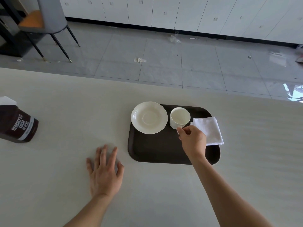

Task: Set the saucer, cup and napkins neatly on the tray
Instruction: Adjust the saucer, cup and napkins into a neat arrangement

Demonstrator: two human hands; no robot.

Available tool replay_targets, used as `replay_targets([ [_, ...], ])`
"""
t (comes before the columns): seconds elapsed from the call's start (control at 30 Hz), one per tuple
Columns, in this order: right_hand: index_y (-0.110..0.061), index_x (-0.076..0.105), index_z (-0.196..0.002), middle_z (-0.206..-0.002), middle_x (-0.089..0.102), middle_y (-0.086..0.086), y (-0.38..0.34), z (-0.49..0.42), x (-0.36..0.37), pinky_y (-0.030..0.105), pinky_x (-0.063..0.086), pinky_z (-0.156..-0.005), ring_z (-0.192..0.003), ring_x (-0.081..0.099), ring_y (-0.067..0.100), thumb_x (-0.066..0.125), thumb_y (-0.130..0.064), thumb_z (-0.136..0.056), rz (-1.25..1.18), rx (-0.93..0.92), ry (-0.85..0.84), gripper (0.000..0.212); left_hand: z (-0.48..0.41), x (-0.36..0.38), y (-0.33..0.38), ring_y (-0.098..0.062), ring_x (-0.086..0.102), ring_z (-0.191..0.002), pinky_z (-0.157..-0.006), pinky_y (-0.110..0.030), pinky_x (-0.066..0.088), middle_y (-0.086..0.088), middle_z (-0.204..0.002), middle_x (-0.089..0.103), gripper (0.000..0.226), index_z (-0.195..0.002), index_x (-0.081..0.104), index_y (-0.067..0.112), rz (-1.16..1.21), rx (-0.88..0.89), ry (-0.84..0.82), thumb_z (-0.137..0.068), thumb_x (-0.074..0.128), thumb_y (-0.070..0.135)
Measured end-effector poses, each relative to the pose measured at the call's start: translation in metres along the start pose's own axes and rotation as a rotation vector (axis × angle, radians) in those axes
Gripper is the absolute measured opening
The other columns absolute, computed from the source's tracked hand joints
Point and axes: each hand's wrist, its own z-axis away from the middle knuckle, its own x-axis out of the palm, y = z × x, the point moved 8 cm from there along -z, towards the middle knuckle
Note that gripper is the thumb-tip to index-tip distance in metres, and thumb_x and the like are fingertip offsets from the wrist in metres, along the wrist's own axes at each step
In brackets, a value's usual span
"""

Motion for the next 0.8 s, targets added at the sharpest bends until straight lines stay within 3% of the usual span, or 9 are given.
replay_targets([
  [0.8,-0.015,0.066,-0.073,-0.066,0.068,-0.003,0.0013,-0.0031,0.0007,0.033,0.053,-0.066,-0.067,0.062,0.016,0.066,-0.040,-0.089,0.000,-0.018,0.003,0.029,-0.0001,0.0039,-0.0018,-0.031,0.028,-0.146,-0.118,-0.061,0.015,-0.011,-0.154,0.039,0.059,-0.142,0.048,0.027,0.000,-0.007,-0.007,-0.086,0.036,0.040],
])
